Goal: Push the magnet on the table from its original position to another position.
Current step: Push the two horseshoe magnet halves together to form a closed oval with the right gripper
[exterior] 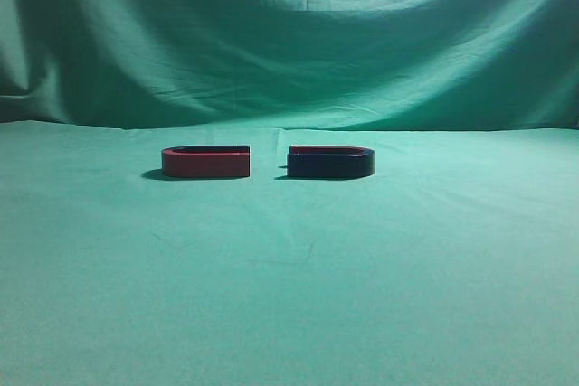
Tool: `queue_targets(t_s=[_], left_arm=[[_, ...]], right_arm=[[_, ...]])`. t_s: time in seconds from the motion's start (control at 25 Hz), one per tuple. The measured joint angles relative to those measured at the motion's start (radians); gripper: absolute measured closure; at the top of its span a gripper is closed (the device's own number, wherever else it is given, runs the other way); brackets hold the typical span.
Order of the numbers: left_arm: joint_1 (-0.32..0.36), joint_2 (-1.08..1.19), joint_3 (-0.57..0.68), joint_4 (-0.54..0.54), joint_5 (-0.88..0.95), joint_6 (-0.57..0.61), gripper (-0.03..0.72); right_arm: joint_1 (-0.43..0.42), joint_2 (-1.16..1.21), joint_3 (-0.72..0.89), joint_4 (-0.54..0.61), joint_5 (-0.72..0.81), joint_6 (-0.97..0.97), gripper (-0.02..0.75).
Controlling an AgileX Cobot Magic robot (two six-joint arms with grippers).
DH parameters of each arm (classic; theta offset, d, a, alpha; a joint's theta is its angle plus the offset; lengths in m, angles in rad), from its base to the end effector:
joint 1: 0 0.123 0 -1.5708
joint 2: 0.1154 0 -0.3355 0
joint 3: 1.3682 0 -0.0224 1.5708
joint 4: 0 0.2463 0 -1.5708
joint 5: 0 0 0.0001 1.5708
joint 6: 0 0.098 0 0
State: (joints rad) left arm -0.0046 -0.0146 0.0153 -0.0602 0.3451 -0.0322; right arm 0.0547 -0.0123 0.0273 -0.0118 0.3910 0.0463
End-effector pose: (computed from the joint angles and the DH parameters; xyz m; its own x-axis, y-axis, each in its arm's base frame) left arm 0.0043 -0.0020 0.1753 -0.2563 -0.0875 -0.9626 0.0015 0.9959 -0.0910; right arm 0.0034 -0.0003 0.1668 -0.3145 0.0182 -0.9491 -0.0393 0.9987 0.0322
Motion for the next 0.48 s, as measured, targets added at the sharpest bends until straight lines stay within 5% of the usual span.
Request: queue_targets(t_s=[0.2,0.4,0.48], left_arm=[[0.000,0.000,0.000,0.000,0.000,0.000,0.316],[0.000,0.000,0.000,0.000,0.000,0.000,0.316],[0.000,0.000,0.000,0.000,0.000,0.000,0.316]], right_arm=[[0.000,0.000,0.002,0.022,-0.095,0.009,0.738],[0.000,0.000,0.002,0.088,-0.521,0.047,0.738],[0.000,-0.002,-0.007,0.092,-0.580,0.051,0.738]])
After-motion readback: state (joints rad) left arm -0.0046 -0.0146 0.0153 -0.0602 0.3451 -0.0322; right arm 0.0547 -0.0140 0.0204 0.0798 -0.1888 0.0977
